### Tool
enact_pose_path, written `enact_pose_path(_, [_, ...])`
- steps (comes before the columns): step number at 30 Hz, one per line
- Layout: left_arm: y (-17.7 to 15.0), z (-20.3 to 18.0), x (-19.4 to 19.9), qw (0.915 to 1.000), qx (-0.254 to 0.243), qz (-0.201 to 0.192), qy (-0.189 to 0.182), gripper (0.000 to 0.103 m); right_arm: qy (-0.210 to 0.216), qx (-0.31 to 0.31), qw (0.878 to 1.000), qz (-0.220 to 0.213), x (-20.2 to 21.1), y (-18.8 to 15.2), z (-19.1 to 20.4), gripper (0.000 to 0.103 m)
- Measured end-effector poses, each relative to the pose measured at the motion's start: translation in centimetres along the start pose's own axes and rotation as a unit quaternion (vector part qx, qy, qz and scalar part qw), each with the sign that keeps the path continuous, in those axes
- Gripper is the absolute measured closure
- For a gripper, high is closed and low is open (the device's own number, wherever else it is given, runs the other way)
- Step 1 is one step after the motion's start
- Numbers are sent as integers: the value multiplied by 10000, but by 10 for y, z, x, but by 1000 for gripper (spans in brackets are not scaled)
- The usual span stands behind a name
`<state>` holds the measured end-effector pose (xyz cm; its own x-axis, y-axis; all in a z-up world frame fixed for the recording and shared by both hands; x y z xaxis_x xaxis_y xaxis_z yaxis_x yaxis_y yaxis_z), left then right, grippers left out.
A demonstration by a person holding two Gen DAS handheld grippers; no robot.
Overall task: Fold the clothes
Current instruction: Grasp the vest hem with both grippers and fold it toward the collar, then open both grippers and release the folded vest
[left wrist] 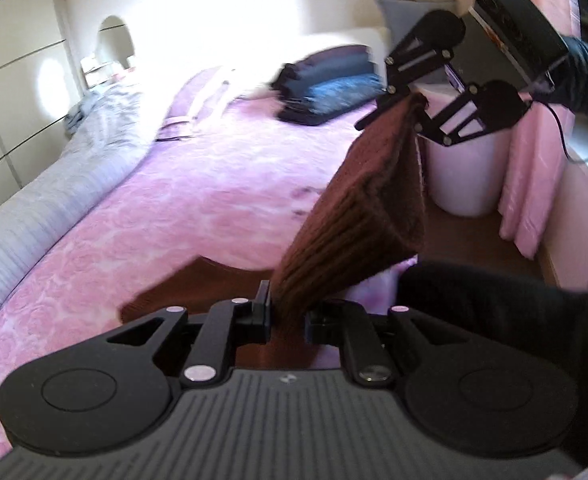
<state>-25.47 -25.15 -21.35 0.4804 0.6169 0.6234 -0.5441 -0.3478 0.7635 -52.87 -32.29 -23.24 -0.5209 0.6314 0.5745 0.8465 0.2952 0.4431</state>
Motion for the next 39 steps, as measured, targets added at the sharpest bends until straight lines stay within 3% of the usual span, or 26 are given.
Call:
enact_pose_path(4, [8, 69, -42, 9974, 703, 157, -72, 90, 175, -87, 9997, 142, -68, -4, -48, 90])
enact_pose_path(7, [-4, 108, -80, 9918, 1226, 346, -75, 89, 463, -248, 9981, 331, -126, -14, -76, 90])
enact_pose_path(12, [-51, 144, -148, 9760, 1969, 915, -154, 88, 1197, -793, 9866, 773, -221, -46, -69, 89])
enact_pose_path(15, [-70, 150, -164, 9736, 2042, 1009, -152, 89, 1462, -958, 9805, 897, -252, -62, -58, 89])
enact_pose_path(18, [-79, 160, -165, 9694, 2273, 904, -189, 89, 1554, -1315, 9763, 729, -264, -62, -69, 89])
enact_pose_path(23, [-94, 184, -179, 9539, 2876, 846, -125, 85, 1706, -1792, 9669, 620, -303, -58, -87, 85])
enact_pose_path(27, [-102, 196, -184, 9392, 3330, 821, -168, 81, 1762, -2645, 9462, 615, -330, -68, -95, 85])
enact_pose_path(30, [-100, 200, -176, 9377, 3366, 858, 28, 71, 1655, -3168, 9322, 568, -341, -68, -106, 83])
enact_pose_path(35, [-87, 208, -150, 9386, 3358, 625, 490, 77, 847, -3319, 9369, 695, -320, -73, -117, 59])
enact_pose_path(39, [-67, 202, -151, 9483, 3125, 397, 380, 77, 890, -3999, 9114, 400, -295, -86, -116, 54])
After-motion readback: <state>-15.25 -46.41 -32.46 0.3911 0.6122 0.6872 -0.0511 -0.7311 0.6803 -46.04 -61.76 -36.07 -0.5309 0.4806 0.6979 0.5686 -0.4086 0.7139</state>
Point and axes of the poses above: each gripper's, at about its wrist camera, not at the fingertips, and x roughly against the way its jaws point, z to its left, y to its top, the point moved 6 cm from there along -x, roughly the way its jaws point, and after that the axes turned 3 degrees about z, right-handed, at the moved point
